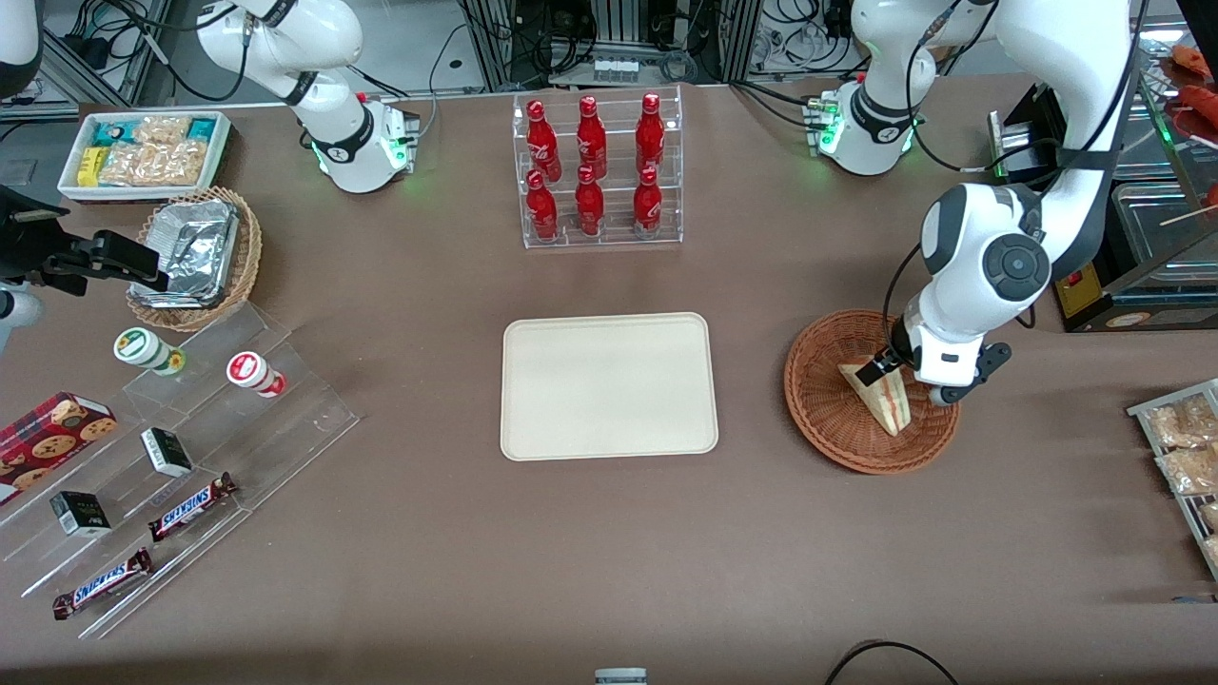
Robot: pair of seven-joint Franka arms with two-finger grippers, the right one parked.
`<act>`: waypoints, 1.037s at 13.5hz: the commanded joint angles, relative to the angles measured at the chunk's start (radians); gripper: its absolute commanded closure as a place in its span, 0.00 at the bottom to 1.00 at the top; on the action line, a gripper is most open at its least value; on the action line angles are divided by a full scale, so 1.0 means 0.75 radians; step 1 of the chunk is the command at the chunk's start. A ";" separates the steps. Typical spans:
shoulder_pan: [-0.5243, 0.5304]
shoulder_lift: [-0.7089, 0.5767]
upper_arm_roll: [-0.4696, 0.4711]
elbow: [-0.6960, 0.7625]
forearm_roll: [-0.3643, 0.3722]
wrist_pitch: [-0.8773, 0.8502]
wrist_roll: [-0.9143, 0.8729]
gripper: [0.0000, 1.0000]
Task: Place sandwich from basket to tray
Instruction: 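Close the left gripper on the sandwich's wrapped end and lift it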
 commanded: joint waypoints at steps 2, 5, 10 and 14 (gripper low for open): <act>-0.004 0.071 0.002 -0.007 0.015 0.076 -0.041 0.00; 0.000 0.110 0.006 -0.005 0.023 0.115 -0.043 0.06; 0.006 0.102 0.006 -0.003 0.076 0.094 -0.033 1.00; -0.004 0.083 -0.004 0.127 0.076 -0.075 -0.027 1.00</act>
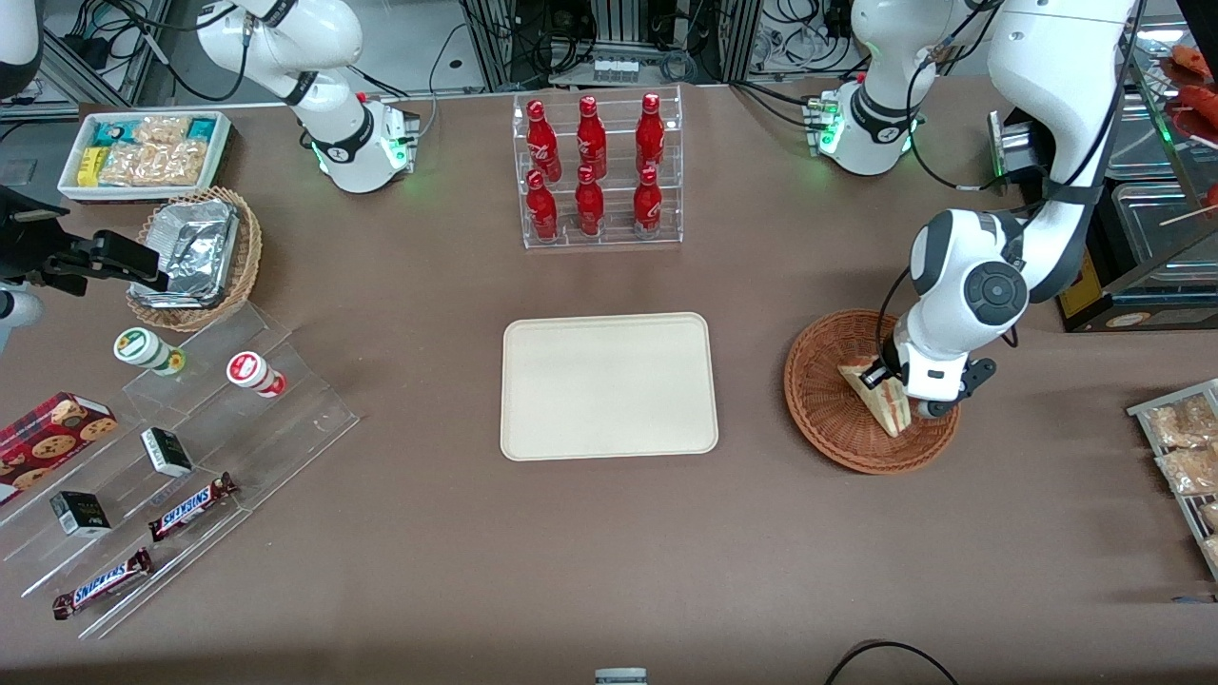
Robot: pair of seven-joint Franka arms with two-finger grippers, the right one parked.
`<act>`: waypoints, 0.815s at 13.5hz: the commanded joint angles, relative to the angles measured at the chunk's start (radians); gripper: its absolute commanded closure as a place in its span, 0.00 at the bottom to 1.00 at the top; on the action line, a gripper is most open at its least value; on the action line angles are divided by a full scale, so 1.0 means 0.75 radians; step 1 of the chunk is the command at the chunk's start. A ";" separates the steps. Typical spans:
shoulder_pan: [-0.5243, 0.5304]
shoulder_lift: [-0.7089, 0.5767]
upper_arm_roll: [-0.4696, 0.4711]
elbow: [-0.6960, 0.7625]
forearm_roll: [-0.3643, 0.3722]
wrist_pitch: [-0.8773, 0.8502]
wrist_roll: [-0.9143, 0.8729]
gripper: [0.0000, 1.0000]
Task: Place sandwich from basket to tray
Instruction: 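Close the left gripper on the sandwich's wrapped end and lift it, then carry the sandwich with the left gripper over the cream tray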
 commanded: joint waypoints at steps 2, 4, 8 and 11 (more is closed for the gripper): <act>-0.039 -0.018 -0.013 0.245 0.023 -0.300 -0.015 1.00; -0.096 0.008 -0.013 0.376 0.019 -0.389 -0.017 1.00; -0.245 0.092 -0.013 0.523 0.015 -0.436 -0.011 1.00; -0.376 0.192 -0.013 0.632 0.017 -0.452 0.006 1.00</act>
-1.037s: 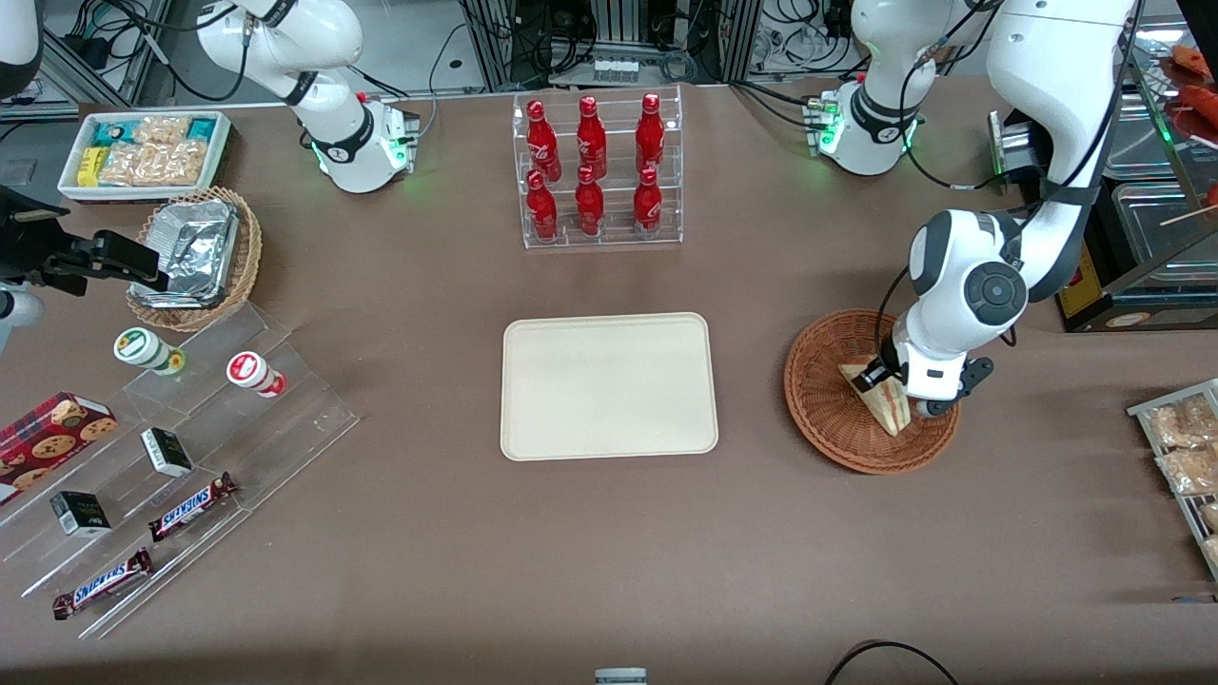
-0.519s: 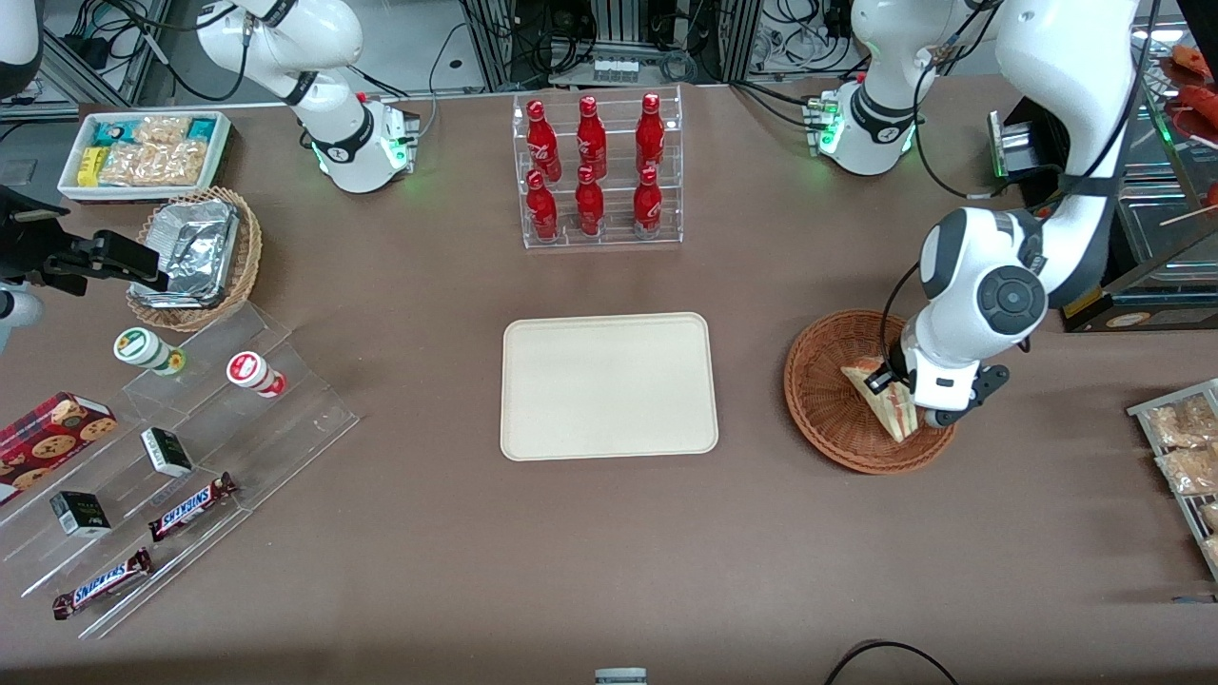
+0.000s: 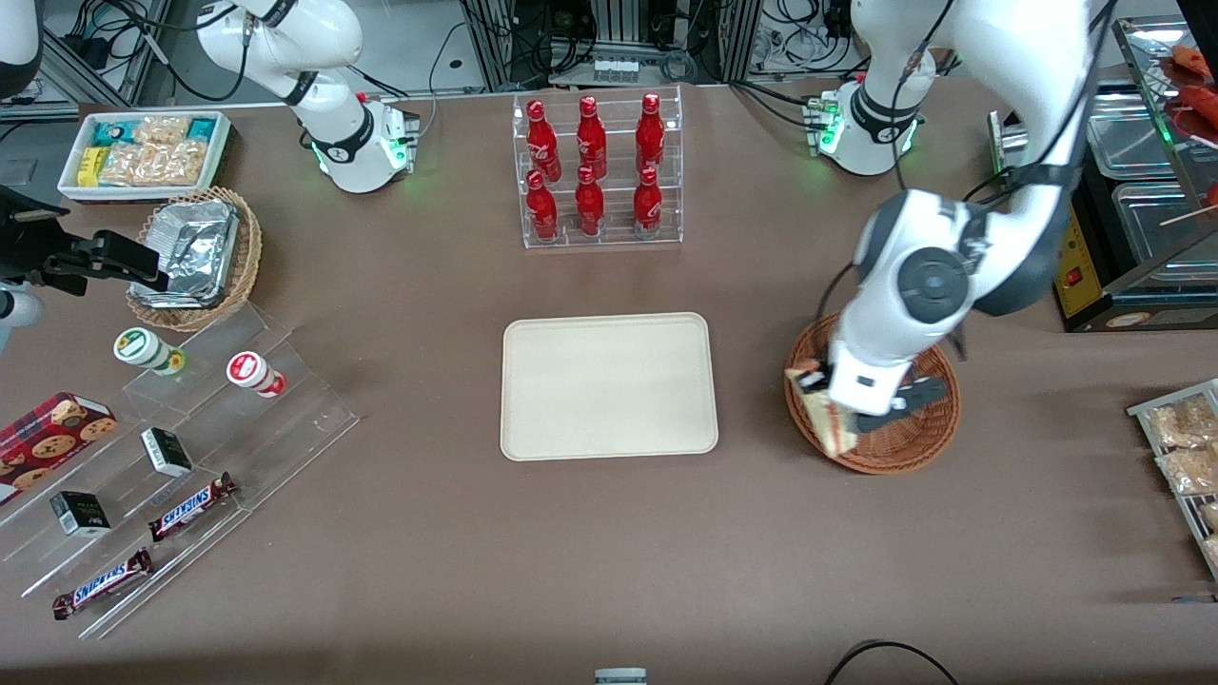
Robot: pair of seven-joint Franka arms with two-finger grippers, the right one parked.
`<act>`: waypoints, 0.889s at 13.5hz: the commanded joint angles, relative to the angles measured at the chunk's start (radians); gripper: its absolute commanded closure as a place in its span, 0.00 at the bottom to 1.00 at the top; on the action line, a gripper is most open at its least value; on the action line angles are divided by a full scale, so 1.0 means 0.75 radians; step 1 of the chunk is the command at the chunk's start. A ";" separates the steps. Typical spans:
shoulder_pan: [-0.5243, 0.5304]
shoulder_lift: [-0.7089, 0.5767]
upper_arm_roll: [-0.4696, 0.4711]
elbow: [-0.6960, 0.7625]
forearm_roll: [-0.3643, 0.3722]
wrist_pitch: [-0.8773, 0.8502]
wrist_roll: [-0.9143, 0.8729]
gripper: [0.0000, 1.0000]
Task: Place sandwich from basket to tray
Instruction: 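Carry the sandwich with the left gripper over the cream tray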
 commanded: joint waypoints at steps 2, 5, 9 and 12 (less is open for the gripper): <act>-0.162 0.171 0.009 0.198 0.013 -0.050 0.043 1.00; -0.297 0.298 0.009 0.344 0.009 -0.050 0.037 1.00; -0.449 0.465 0.009 0.522 0.007 -0.038 -0.057 1.00; -0.537 0.572 0.011 0.650 0.009 -0.046 -0.125 1.00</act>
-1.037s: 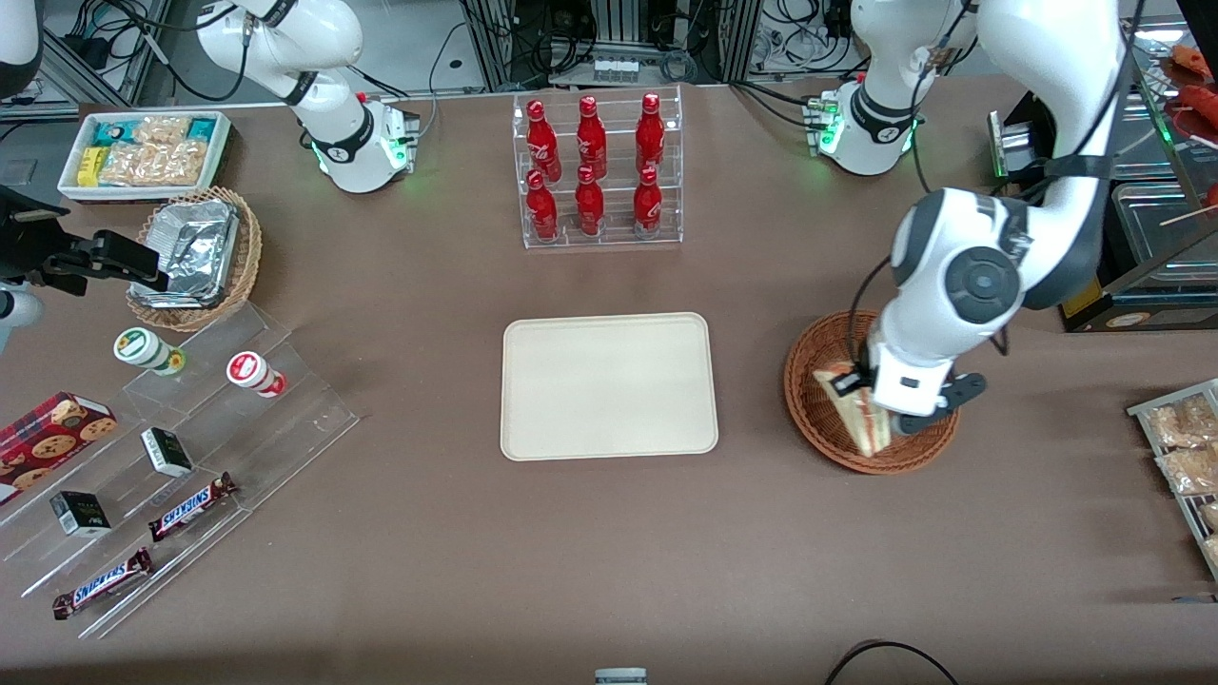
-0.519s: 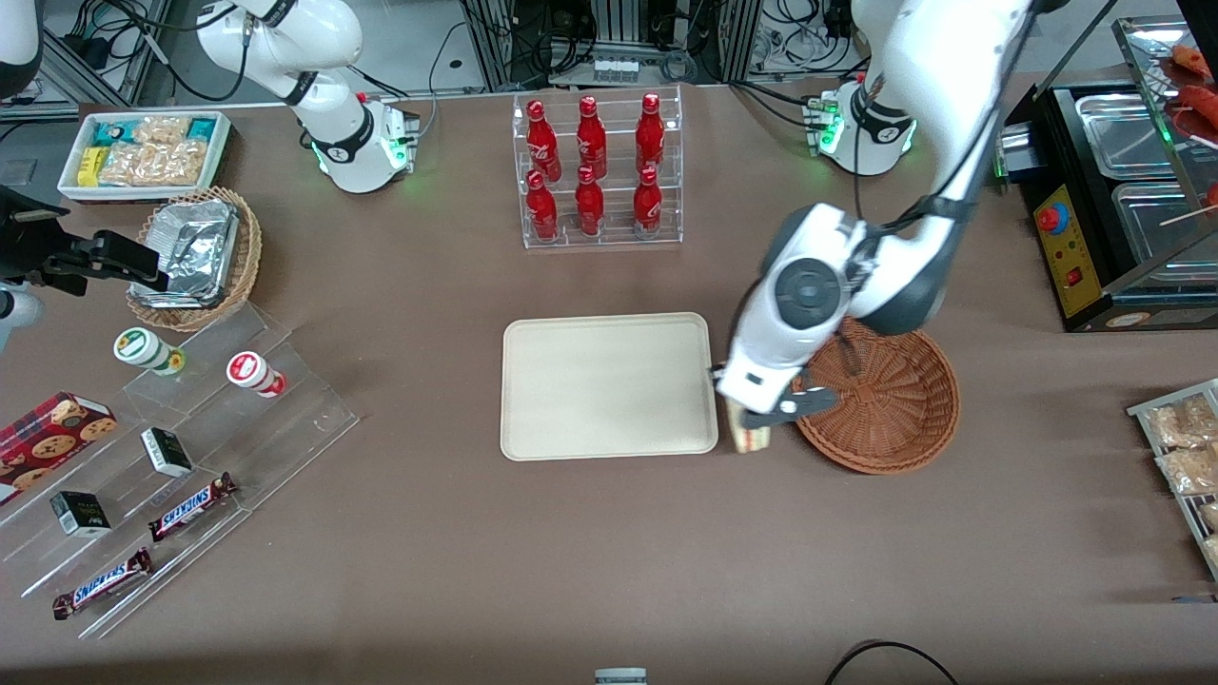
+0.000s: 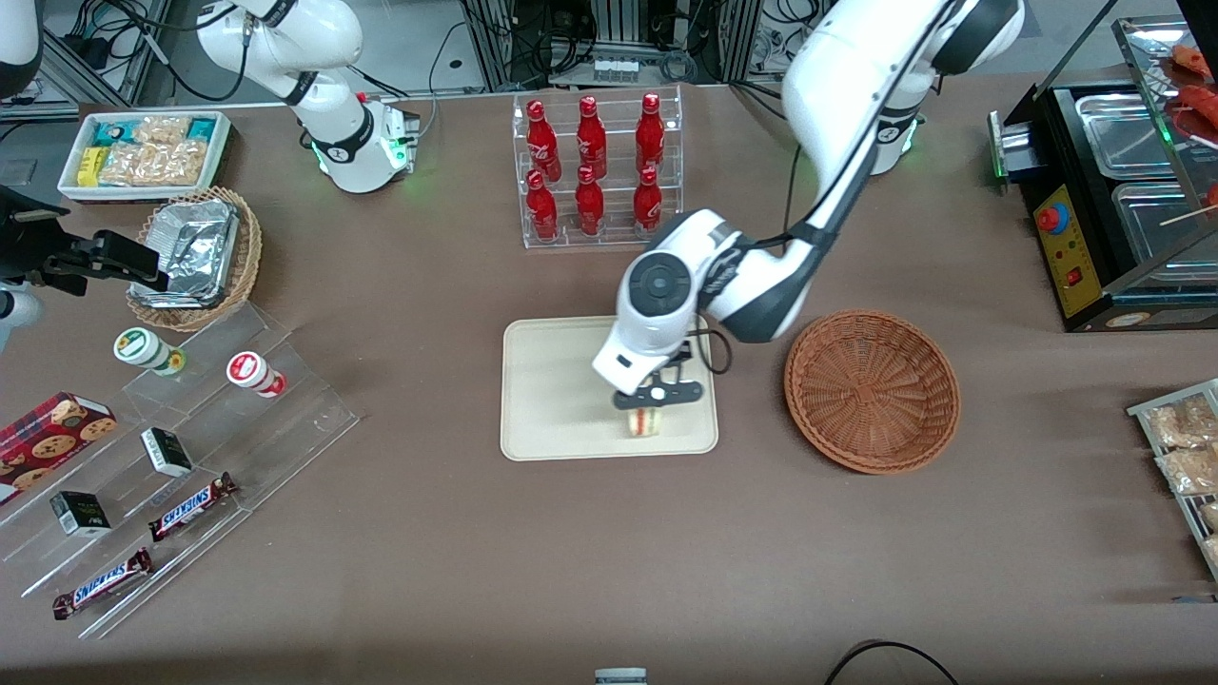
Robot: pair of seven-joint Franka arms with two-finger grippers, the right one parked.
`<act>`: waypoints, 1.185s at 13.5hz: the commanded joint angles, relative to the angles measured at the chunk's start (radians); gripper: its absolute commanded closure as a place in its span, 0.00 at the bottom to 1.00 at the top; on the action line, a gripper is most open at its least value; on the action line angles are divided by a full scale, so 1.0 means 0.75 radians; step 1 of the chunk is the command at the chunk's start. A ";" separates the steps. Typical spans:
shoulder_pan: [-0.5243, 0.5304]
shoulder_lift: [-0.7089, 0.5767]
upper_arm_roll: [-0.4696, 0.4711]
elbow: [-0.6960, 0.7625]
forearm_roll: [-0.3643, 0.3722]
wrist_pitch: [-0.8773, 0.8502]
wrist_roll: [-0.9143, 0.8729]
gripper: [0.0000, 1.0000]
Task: Place sandwich from basket to tray
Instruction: 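Carry the sandwich with the left gripper over the cream tray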
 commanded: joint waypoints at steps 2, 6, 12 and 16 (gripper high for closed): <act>-0.101 0.140 0.019 0.173 0.014 -0.045 -0.097 1.00; -0.129 0.205 0.021 0.222 0.014 -0.041 -0.179 1.00; -0.121 0.205 0.021 0.240 0.003 -0.047 -0.179 0.00; -0.113 0.085 0.027 0.249 0.005 -0.119 -0.160 0.00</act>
